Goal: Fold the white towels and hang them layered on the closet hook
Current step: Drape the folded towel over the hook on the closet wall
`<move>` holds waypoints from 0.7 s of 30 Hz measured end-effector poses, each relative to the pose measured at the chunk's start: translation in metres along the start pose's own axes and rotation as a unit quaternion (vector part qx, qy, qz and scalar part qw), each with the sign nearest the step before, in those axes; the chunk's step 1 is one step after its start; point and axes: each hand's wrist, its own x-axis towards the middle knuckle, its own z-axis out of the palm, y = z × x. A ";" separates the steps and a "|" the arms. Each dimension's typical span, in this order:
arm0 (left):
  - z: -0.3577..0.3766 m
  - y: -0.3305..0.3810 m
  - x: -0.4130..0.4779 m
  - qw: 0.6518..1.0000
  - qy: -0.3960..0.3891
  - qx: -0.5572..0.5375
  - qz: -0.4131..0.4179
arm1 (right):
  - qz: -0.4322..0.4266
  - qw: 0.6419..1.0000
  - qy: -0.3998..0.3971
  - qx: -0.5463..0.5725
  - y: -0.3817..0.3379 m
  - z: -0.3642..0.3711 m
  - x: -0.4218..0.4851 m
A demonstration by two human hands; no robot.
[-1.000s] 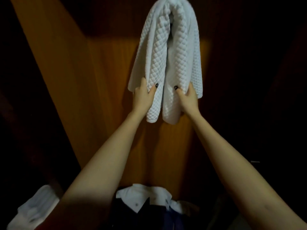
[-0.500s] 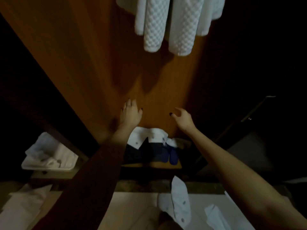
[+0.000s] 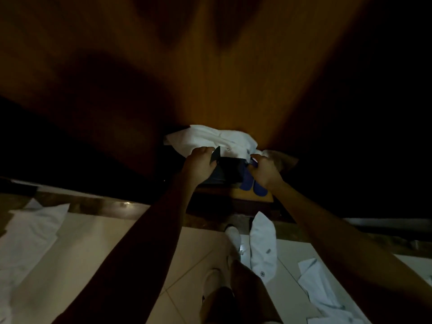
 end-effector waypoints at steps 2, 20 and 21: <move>0.025 -0.020 0.026 1.000 -0.002 -0.001 -0.006 | 0.002 1.000 0.005 0.009 0.012 0.019 0.036; 0.165 -0.126 0.219 0.998 -0.018 0.064 0.022 | 0.127 0.944 0.018 0.305 0.055 0.123 0.258; 0.166 -0.126 0.216 0.999 -0.010 0.048 0.016 | 0.118 0.952 0.023 0.282 0.053 0.124 0.256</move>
